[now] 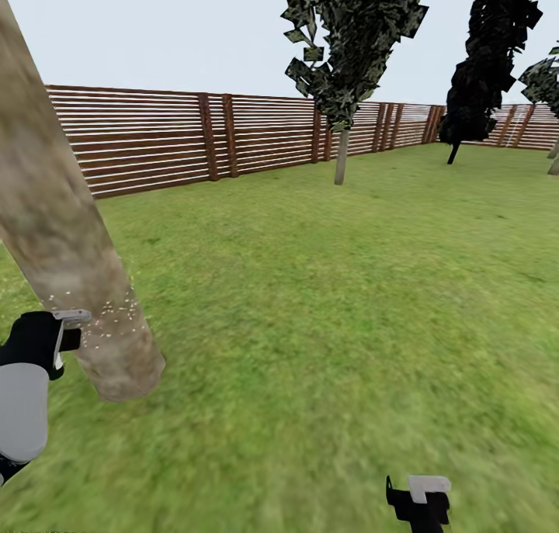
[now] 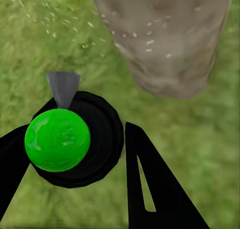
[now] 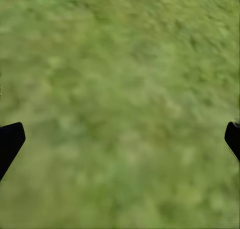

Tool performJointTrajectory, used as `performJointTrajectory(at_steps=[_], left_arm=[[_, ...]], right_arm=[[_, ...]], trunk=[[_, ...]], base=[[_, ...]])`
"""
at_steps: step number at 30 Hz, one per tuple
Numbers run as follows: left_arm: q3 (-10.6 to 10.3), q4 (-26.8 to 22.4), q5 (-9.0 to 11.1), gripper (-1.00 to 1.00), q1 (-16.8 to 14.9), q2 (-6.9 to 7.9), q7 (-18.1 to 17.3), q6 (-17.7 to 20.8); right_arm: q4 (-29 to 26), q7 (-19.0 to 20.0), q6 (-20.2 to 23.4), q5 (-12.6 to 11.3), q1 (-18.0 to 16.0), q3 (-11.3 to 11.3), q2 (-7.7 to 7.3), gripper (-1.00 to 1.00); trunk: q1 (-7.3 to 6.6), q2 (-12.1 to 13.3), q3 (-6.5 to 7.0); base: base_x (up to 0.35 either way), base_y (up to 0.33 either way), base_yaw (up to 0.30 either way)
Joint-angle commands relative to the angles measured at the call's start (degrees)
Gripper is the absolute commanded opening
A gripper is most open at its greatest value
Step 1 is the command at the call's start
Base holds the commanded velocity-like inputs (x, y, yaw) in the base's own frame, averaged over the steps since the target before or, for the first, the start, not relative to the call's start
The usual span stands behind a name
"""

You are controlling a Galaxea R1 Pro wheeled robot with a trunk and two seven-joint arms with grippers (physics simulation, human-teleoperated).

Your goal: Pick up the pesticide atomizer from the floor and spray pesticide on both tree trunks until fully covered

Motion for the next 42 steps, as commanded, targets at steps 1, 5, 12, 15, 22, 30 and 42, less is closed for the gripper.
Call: performJointTrajectory(at_steps=[1, 5, 12, 15, 22, 30, 42], left_arm=[[0.0, 0.01, -0.07, -1.0, 0.0, -0.03, 0.0, 0.01], [0.0, 0.04, 0.03, -1.0, 0.02, -0.09, 0.08, -0.05], [0.0, 0.02, -0.05, -1.0, 0.01, -0.51, 0.08, -0.05], [0.0, 0.02, -0.03, -1.0, 0.0, -0.51, 0.14, -0.05], [0.06, 0.11, 0.17, -1.0, 0.04, -0.63, 0.15, -0.05], [0.19, 0.15, 0.12, -1.0, 0.14, -2.61, -0.04, -0.18], [0.42, 2.15, 0.04, -1.0, 14.99, -1.98, -2.38, -17.54]], right_arm=[[0.0, -0.01, 0.0, 0.0, 0.0, 0.0, 0.0, 1.0], [0.0, 0.02, 0.0, -0.02, 0.0, 0.0, 0.0, 1.0], [0.0, 0.02, 0.0, -0.01, 0.0, 0.0, 0.0, 1.0], [0.0, 0.02, 0.0, -0.01, 0.0, 0.03, 0.0, 1.0], [0.0, 0.02, 0.0, 0.0, 0.0, 0.01, 0.0, 1.0], [0.0, 0.04, 0.0, -0.01, 0.0, 0.0, 0.0, 1.0], [-0.19, 0.17, -0.07, 0.85, 0.0, 0.2, 0.03, 1.0]], trunk=[[0.0, 0.0, 0.0], [0.0, 0.0, 0.0], [0.0, 0.0, 0.0], [0.0, 0.0, 0.0], [0.0, 0.0, 0.0], [0.0, 0.0, 0.0], [0.0, 0.0, 0.0]], base=[[0.225, -0.207, 0.276], [0.224, -0.207, 0.11], [0.117, -0.257, 0.025], [0.083, -0.271, 0.24], [0.029, -0.272, 0.274], [0.171, -0.245, 0.057], [-0.251, -0.081, 0.0]])
